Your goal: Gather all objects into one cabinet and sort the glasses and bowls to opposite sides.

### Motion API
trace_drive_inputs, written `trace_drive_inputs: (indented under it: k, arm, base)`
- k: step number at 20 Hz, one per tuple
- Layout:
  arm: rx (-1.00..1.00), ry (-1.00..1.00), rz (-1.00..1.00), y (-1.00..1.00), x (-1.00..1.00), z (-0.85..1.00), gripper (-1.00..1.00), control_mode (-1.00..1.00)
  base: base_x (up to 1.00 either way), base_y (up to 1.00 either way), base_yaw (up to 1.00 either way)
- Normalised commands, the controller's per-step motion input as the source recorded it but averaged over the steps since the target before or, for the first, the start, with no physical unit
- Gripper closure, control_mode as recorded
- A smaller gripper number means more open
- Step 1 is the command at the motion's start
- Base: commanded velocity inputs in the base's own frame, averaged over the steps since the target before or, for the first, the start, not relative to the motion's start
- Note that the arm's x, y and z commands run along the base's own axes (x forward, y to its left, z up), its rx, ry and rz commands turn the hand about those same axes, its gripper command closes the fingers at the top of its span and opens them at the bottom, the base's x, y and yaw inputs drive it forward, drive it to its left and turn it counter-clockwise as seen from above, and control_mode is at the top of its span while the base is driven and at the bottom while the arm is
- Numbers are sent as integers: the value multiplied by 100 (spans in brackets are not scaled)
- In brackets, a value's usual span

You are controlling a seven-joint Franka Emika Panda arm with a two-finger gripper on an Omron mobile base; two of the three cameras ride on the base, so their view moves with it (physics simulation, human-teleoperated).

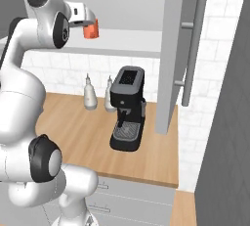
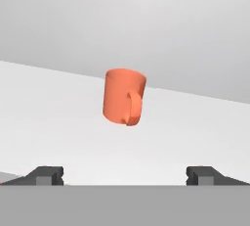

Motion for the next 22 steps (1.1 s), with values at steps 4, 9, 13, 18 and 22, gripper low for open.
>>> trace_drive_inputs:
  k: [4, 9, 13, 18, 22]
  arm:
    - [0, -1, 0, 0, 1, 0, -100, -100]
    - [0, 0, 0, 0, 0, 0, -100, -100]
    - [0, 0, 0, 0, 0, 0, -100, -100]
    - [0, -1, 0, -1, 0, 0, -100, -100]
    - [0, 0, 0, 0, 16, 0, -100, -100]
  base:
    - [0, 0, 0]
    - [0, 0, 0]
    - [0, 0, 0]
    - [0, 0, 0]
    - [0, 0, 0]
